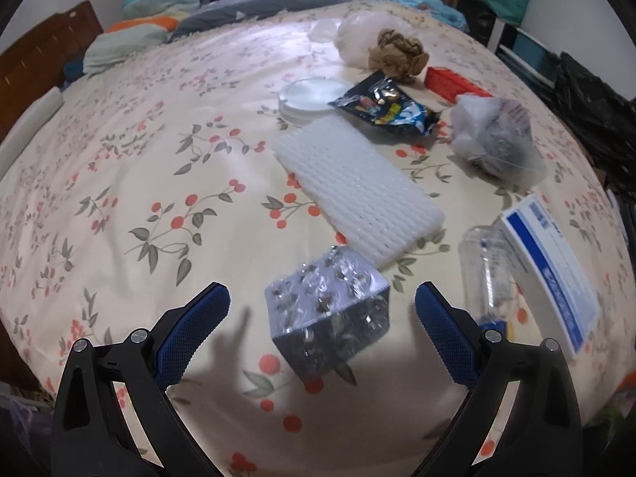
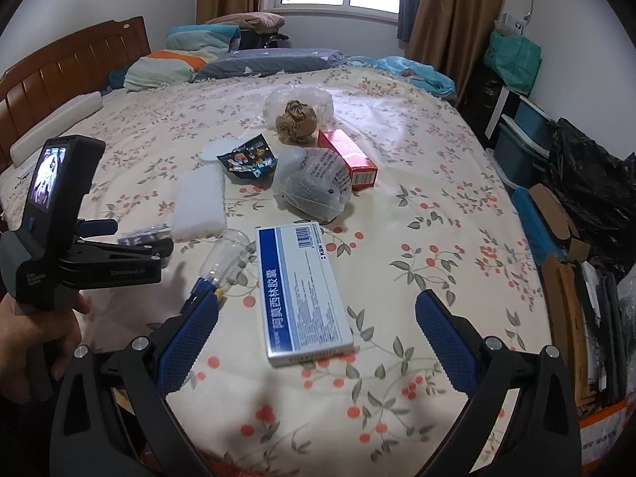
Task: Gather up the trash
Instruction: 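Grasp the silver blister pack with the left tool while the right tool grasps the medicine box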
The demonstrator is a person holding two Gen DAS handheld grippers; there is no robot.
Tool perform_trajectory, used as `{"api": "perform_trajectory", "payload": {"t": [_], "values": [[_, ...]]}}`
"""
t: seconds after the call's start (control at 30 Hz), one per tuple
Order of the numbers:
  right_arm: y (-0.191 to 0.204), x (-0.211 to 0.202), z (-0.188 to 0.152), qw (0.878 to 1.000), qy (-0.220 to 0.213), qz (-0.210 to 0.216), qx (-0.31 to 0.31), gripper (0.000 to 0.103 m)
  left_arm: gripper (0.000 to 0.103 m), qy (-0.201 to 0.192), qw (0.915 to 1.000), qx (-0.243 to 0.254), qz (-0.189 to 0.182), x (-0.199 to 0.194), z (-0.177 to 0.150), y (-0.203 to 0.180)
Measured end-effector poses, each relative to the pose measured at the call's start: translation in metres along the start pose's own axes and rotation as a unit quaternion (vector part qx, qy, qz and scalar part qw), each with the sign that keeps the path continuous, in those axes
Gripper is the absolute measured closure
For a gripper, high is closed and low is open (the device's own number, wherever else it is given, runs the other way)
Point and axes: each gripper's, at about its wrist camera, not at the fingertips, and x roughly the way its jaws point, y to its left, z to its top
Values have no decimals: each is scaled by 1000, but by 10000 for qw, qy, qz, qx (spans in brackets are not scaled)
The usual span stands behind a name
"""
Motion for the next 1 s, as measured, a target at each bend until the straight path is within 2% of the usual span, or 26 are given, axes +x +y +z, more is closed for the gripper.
{"api": "perform_trajectory", "payload": {"t": [0.3, 0.5, 0.73, 0.8, 0.83, 0.87, 0.9, 1.0], "values": [[6, 42, -2, 9998, 176, 37, -120, 5, 6, 85, 9999, -6, 137, 8, -1, 21], [12, 66, -6, 9991, 290, -93, -303, 6, 6, 136, 9998, -26, 157, 10, -3, 35], [13, 90, -12, 9980, 498, -91, -385, 17, 6, 142, 9998, -70, 91, 15, -5, 37], [15, 89, -11, 9981, 464, -68, -397, 21, 10, 86, 9999, -97, 13, 14, -5, 38], [15, 89, -11, 9981, 458, -60, -416, 25, 15, 62, 9999, -96, -50, 14, -6, 38], [16, 89, -11, 9980, 461, -37, -432, 30, 24, 67, 9999, -82, -93, 14, -6, 37], [17, 88, -10, 9980, 465, -26, -432, 32, 28, 60, 9999, -75, -121, 14, -6, 37], [17, 87, -10, 9981, 477, 36, -381, 33, 30, 41, 9996, -115, -242, 13, -6, 37]]}}
